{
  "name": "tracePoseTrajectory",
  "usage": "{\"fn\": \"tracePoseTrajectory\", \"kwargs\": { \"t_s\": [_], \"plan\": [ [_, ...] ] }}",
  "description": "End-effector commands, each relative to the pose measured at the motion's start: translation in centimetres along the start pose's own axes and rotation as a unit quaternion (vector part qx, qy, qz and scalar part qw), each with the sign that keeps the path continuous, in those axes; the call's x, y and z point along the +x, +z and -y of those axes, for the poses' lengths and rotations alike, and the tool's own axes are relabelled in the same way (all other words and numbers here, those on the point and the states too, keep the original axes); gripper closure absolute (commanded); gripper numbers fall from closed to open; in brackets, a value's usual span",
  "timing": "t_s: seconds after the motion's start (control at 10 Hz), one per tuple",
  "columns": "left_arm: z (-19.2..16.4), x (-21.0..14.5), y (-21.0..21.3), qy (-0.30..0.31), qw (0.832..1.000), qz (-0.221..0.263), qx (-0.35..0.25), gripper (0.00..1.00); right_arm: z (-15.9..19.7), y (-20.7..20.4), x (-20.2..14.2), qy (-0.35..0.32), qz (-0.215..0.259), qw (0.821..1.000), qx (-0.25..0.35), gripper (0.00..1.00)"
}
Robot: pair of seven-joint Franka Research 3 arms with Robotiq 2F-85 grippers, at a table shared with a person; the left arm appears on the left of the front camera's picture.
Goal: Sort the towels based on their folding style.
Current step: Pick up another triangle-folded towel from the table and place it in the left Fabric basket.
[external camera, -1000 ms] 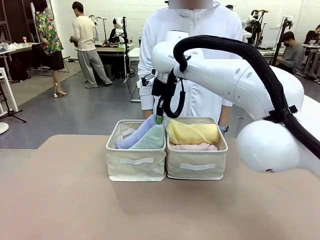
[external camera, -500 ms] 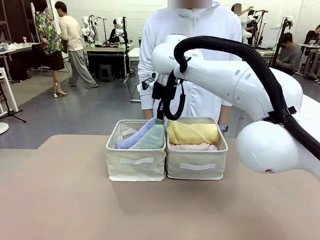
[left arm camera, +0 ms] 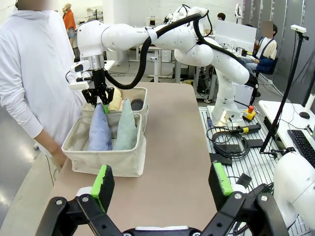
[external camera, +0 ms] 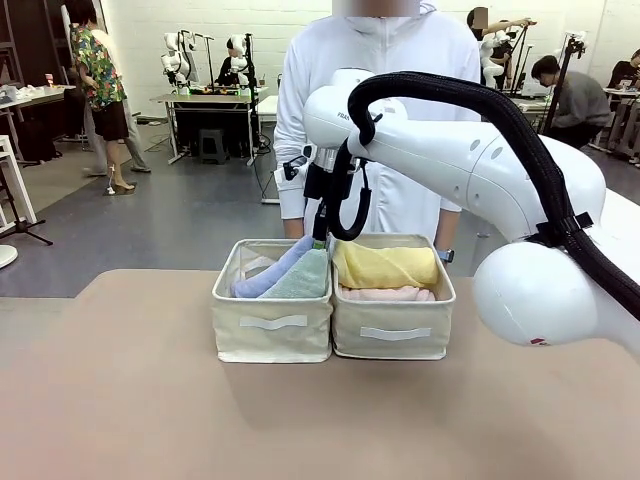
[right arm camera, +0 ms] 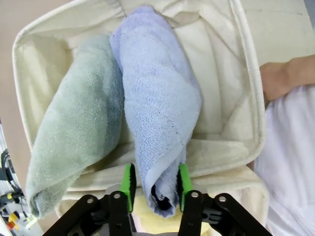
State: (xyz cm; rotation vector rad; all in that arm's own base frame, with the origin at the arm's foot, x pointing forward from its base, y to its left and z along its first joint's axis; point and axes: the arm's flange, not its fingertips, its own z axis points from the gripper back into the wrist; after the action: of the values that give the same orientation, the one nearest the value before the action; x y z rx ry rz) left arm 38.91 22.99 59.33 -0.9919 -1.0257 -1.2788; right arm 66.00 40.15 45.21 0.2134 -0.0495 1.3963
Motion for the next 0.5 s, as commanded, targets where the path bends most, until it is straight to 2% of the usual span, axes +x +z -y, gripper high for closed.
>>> {"fn": "tracePoseTrajectory", "kwargs": {
  "t_s": [0.0,0.4],
  "plan": [
    [0.3,0.0,0.0,-0.01,1.0,0.007,0.003,0.0,-3.8,-1.5,-3.3,-0.004,0.006,1.0,0.007,0.0],
    [0.3,0.0,0.0,-0.01,1.0,0.007,0.003,0.0,-4.7,0.2,-3.7,-0.009,0.005,1.0,-0.011,0.0]
  ]
}}
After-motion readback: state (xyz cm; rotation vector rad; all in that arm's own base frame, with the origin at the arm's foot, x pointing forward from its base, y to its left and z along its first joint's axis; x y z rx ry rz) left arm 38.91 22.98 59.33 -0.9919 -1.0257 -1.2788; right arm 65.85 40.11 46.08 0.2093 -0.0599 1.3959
